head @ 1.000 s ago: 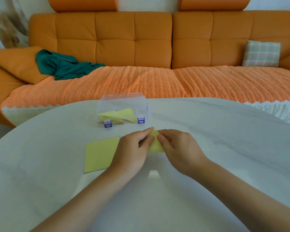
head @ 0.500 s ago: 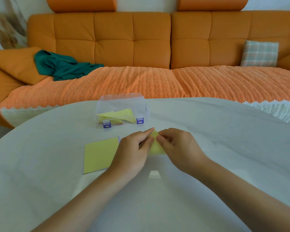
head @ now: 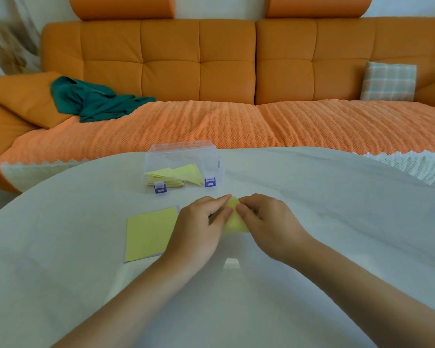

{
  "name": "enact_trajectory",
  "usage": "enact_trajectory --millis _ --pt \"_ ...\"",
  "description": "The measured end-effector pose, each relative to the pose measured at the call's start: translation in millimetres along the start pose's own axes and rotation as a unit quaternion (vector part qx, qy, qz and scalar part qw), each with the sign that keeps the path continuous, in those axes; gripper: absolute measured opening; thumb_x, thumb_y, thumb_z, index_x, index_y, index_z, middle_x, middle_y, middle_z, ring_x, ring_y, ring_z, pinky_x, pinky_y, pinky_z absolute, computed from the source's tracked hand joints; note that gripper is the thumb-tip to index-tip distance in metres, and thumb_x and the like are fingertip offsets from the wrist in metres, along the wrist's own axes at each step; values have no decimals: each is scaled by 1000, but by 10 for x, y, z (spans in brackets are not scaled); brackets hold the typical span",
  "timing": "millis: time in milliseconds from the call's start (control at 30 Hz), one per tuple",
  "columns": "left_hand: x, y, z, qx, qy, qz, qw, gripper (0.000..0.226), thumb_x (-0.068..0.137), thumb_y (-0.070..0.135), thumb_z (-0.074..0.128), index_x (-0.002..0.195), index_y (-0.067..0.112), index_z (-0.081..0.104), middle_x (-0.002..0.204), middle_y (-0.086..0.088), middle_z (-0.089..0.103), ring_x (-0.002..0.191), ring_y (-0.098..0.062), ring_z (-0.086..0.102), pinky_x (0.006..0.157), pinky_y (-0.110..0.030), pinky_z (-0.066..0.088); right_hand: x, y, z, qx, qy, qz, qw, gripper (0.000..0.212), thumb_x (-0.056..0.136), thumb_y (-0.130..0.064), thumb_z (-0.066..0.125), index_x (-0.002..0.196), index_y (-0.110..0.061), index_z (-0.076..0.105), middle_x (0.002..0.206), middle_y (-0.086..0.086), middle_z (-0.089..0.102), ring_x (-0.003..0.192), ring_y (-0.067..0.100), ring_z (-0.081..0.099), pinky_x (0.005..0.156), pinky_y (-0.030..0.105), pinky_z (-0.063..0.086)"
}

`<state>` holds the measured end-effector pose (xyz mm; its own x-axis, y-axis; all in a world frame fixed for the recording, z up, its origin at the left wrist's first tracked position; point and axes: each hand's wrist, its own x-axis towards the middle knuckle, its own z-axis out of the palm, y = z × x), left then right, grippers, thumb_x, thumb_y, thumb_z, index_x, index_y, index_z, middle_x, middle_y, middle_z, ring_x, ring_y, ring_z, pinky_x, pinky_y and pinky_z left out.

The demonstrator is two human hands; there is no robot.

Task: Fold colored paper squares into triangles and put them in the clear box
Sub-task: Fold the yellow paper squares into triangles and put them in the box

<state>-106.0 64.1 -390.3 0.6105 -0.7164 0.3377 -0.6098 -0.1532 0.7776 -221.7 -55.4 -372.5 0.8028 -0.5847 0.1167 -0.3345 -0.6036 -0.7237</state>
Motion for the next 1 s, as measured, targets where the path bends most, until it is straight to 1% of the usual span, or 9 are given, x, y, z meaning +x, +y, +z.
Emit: enact_trajectory --millis 100,200,333,433,533,633,733,833,1000 --pt "-4 3 9 8 0 2 1000 31 98 24 62 128 26 68 69 16 49 71 6 50 64 -9 32 -8 -2 18 -23 -3 -15 1000 28 103 -34 43 100 -28 70 86 -7 63 79 13 58 69 28 46" --pt "2 8 -3 6 6 -1 1000 30 98 25 61 127 26 69 73 14 54 73 6 52 65 -9 33 3 8 10 22 14 2 1000 21 101 -35 50 101 -37 70 88 -16 65 80 2 59 67 20 44" --pt "-11 16 4 -2 3 -5 1000 29 97 28 62 125 27 70 80 7 62 77 0 56 68 -12 39 37 22 7 52 43 32 997 17 94 -39 59 82 -34 70 72 -25 63 68 -4 57 54 10 36" --pt "-25 23 15 8 -11 -8 1000 24 97 29 61 118 32 73 81 4 65 77 -4 57 72 -21 43 69 27 -15 54 29 54 997 19 91 -38 62 74 -35 71 68 -25 64 64 -6 58 51 9 36" --pt "-29 21 -19 29 -70 -49 996 19 96 31 61 106 39 74 89 5 73 84 -11 66 79 -33 51 87 39 -45 54 -16 97 994 20 87 -37 66 69 -34 74 63 -19 65 57 -2 57 46 12 38" --pt "-46 23 -89 114 -91 -70 987 25 94 38 58 115 35 72 96 18 70 91 -3 62 85 -27 51 79 54 -35 38 -48 137 989 18 86 -36 67 71 -30 76 70 -11 69 64 4 59 51 18 43" --pt "-68 16 -158 169 -73 9 983 20 94 33 56 109 34 69 96 18 59 95 -3 52 84 -26 46 76 41 -23 -1 -52 147 988 17 86 -35 66 77 -25 77 80 -3 73 69 11 62 58 24 48" --pt "-101 29 -209 165 -132 74 975 18 94 23 54 104 29 68 102 18 57 102 0 48 86 -29 46 64 0 -16 -49 -58 137 988 18 87 -36 64 80 -26 77 78 -5 72 76 15 66 66 28 52" --pt "-150 -13 -239 206 -203 101 952 28 98 28 49 116 31 69 110 19 59 108 0 44 91 -32 46 40 -55 33 -136 -54 114 983 22 90 -41 59 82 -28 76 80 -9 70 83 16 64 84 32 51"
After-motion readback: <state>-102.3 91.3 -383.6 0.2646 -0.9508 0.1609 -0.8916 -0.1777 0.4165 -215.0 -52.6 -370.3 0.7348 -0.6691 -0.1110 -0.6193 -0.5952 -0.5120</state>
